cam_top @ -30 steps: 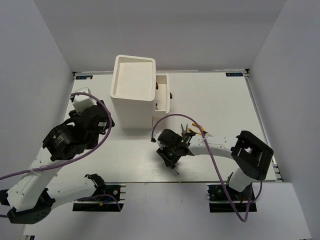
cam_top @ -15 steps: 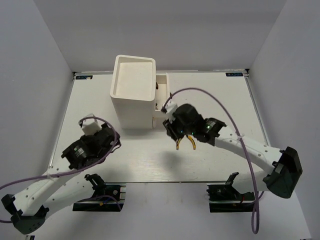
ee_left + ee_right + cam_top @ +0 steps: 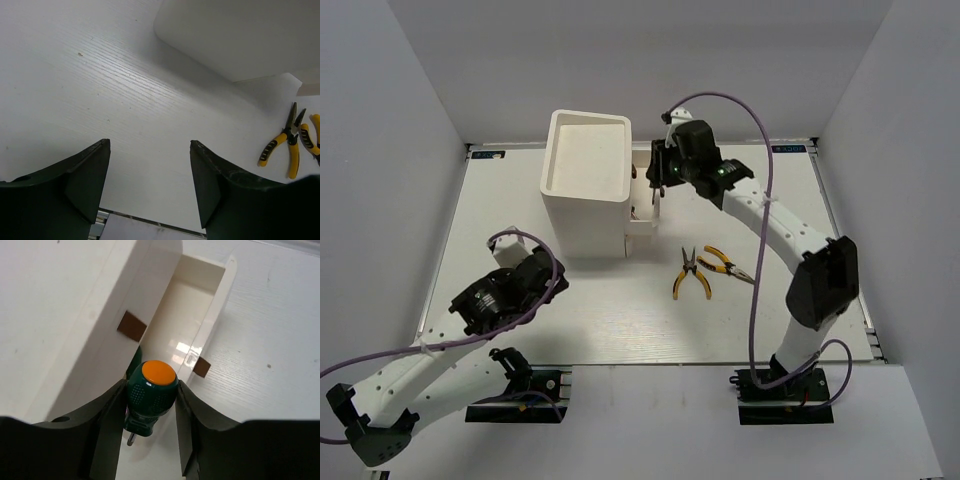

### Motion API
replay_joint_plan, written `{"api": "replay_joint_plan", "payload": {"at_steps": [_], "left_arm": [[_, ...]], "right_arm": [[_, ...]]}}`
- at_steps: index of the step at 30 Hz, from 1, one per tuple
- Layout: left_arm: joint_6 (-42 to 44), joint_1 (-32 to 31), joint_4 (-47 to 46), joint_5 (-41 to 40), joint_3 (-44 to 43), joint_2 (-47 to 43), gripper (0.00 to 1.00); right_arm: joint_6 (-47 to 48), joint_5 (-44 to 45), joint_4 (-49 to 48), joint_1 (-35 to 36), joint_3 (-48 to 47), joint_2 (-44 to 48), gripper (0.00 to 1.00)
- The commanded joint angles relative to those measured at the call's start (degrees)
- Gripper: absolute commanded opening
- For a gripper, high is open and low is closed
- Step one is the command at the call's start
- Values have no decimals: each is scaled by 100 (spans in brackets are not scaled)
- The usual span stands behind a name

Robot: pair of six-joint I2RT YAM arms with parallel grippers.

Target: Sort the tools into containers

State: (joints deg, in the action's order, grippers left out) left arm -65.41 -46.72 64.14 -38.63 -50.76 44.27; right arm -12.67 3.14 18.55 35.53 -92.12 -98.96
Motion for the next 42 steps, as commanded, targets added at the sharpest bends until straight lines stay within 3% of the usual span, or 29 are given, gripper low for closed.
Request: {"api": "replay_joint_plan", "payload": {"at_steps": [1, 6, 12, 16, 19, 23, 25, 26, 27, 28, 31, 32, 33, 36, 37, 39, 40, 42], "left_arm": [[151, -4, -244, 198, -83, -85, 75], [151, -4, -191, 145, -144, -33, 77], [291, -4, -199, 31, -399, 221, 80], [371, 49, -139, -109, -697, 599, 80], [589, 215, -120, -364, -926, 653, 80], [1301, 567, -516, -417, -1312, 907, 80], [1878, 838, -804, -347, -1734, 1232, 78], [2117, 944, -946, -234, -1918, 1364, 78], [2390, 1058, -1104, -233, -2355, 1495, 74], [2879, 1321, -1366, -137, -2612, 1827, 72], [3533, 1840, -1580, 162, -3745, 2470, 53], [3865, 2286, -1676, 450, -4287, 2916, 46], [3982, 2525, -1738, 601, -4536, 3138, 31], [4124, 3579, -1738, 1347, -5241, 3797, 16], [4185, 3834, -1738, 1689, -5242, 3895, 14], [4185, 4440, -1826, 2042, -5243, 4097, 15], [4185, 4565, -1826, 2253, -4990, 4194, 28], [4029, 4837, -2132, 2666, -4620, 4273, 49]], "right_arm": [[-623, -261, -264, -116, -866, -378, 0], [-729, -472, 35, -230, -1528, -1178, 0], [-641, -805, 70, -327, -1537, -1328, 41], [-544, -990, 166, -433, -1572, -1214, 51], [-509, -1104, 237, -521, -1625, -1135, 64], [-517, -1201, 386, -643, -1678, -1100, 64], [-596, -1175, 404, -696, -1626, -986, 53], [-571, -1149, 387, -757, -1599, -942, 43], [-570, -1105, 378, -784, -1486, -898, 27], [-448, -983, 387, -880, -1441, -819, 0], [-2, -894, 421, -1030, -1187, -687, 0], [97, -937, 439, -1065, -1108, -643, 0], [237, -1025, 448, -1100, -976, -634, 0], [1018, -1096, 623, -1249, -720, -721, 0], [1134, -1200, 702, -1241, -607, -756, 6], [1590, -1193, 912, -1259, -641, -975, 11], [1670, -1236, 966, -1259, -650, -1037, 17], [1943, -1298, 1254, -1259, -798, -1352, 17]]}}
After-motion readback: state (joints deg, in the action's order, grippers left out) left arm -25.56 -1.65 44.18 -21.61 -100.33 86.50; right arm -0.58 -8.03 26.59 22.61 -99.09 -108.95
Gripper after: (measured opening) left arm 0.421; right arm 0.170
